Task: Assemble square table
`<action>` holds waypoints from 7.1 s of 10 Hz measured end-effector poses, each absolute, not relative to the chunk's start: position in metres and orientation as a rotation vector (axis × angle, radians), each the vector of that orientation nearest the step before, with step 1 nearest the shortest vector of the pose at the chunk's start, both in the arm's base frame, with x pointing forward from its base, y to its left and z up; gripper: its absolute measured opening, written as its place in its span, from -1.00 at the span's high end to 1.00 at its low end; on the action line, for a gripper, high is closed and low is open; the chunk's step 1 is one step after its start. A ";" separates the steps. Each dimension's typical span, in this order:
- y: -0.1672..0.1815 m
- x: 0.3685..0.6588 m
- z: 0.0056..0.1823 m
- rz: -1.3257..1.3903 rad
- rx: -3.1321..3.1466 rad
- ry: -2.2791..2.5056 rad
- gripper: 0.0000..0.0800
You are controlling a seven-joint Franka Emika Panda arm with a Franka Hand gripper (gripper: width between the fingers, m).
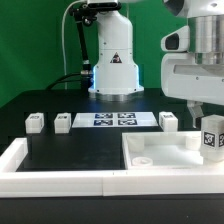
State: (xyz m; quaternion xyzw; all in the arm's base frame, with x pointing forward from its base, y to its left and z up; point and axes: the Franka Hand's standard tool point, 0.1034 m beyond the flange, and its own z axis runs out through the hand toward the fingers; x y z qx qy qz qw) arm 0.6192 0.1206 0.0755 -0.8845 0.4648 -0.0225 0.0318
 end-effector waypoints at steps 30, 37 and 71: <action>0.120 0.622 0.077 -0.126 -3.120 -0.382 0.28; 0.121 0.621 0.076 -0.118 -3.038 0.717 0.27; 0.110 0.624 0.081 -0.073 -3.086 -0.684 0.04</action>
Offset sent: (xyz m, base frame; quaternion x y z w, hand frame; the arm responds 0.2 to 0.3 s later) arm -0.0042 0.0085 0.0040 0.0194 -0.0118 -0.2561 0.9664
